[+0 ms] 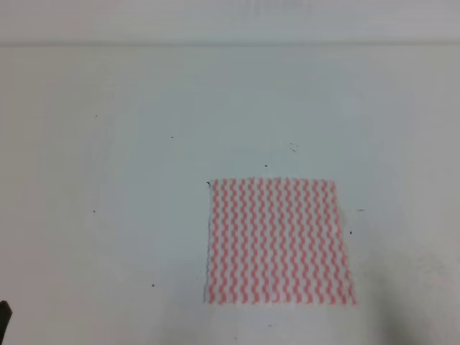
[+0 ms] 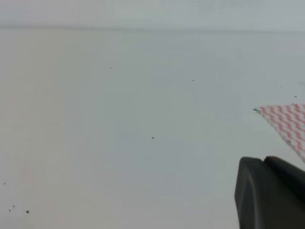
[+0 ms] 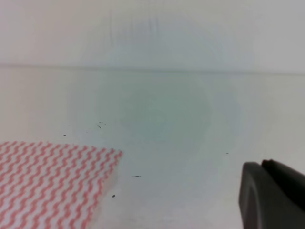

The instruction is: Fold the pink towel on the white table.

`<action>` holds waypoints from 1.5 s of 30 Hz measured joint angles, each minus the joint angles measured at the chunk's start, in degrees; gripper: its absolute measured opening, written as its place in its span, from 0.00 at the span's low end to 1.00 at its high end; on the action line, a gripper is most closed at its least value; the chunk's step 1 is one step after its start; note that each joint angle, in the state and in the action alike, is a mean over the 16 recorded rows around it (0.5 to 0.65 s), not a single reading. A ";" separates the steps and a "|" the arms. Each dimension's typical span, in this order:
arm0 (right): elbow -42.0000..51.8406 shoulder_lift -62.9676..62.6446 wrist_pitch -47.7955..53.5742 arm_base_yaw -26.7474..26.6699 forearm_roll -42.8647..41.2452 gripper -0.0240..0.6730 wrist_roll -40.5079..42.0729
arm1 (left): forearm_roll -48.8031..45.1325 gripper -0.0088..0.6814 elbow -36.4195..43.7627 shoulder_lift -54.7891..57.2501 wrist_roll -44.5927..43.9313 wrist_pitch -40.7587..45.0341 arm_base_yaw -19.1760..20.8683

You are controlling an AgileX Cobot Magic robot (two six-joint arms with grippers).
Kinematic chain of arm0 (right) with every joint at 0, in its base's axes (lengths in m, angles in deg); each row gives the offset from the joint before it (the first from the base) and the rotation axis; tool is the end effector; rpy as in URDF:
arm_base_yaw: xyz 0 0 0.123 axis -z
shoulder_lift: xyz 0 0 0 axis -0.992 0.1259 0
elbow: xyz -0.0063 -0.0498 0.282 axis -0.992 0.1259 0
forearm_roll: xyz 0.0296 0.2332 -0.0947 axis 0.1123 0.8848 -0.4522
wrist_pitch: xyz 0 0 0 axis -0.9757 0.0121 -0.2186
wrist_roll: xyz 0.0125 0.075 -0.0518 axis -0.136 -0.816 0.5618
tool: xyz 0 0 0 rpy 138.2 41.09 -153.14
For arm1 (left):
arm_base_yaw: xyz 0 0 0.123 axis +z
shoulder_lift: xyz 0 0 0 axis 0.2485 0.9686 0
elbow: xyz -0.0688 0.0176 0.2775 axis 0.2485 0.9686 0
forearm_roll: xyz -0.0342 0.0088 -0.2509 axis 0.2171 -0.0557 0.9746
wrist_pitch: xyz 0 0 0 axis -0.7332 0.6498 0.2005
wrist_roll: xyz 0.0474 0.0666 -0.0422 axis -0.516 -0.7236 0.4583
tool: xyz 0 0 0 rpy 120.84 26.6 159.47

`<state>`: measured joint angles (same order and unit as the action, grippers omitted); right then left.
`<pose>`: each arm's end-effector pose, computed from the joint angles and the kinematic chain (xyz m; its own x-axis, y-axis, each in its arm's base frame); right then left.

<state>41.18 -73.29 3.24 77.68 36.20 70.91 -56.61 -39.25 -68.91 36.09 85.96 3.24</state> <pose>0.0556 0.0115 0.1930 -0.0926 0.0522 -0.9943 -0.1527 0.9861 0.0660 0.0530 -0.0138 0.1810 -0.1979 0.1123 -0.9738 0.2433 0.9680 0.0622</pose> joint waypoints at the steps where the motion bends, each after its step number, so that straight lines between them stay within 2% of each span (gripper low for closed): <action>1: 0.09 -0.09 -0.04 -0.01 -0.01 0.01 -0.01 | 0.00 0.01 0.09 -0.10 -0.01 -0.06 -0.55; 45: 0.00 0.04 0.13 0.00 0.00 0.01 0.02 | -0.36 0.01 0.37 -0.51 -0.11 -0.93 -1.44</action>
<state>41.18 -73.25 3.37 77.68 36.20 70.93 -56.98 -38.88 -69.42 35.98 85.03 1.80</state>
